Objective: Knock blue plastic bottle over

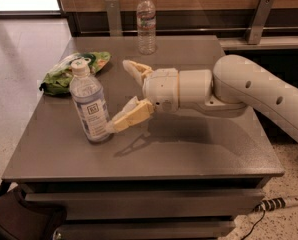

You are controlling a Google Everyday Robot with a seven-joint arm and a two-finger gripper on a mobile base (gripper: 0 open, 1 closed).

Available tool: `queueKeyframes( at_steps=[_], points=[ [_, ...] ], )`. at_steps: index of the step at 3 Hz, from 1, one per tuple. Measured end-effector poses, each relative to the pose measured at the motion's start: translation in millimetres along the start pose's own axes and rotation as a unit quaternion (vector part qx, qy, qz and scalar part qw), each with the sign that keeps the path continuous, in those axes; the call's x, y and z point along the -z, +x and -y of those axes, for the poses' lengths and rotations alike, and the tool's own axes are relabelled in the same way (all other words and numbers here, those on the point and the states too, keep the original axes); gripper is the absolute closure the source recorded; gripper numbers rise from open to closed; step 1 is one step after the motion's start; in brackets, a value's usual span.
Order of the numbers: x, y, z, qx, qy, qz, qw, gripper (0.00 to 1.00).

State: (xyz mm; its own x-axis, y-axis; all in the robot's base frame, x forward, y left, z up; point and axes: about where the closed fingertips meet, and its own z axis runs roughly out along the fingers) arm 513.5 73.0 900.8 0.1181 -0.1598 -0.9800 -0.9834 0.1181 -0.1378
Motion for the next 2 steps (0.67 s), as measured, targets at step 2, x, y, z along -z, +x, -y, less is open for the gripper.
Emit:
queueKeyframes(
  at_steps=[2],
  points=[
    [-42.7, -0.7, -27.8, -0.005, -0.05, 0.037, 0.998, 0.0]
  ],
)
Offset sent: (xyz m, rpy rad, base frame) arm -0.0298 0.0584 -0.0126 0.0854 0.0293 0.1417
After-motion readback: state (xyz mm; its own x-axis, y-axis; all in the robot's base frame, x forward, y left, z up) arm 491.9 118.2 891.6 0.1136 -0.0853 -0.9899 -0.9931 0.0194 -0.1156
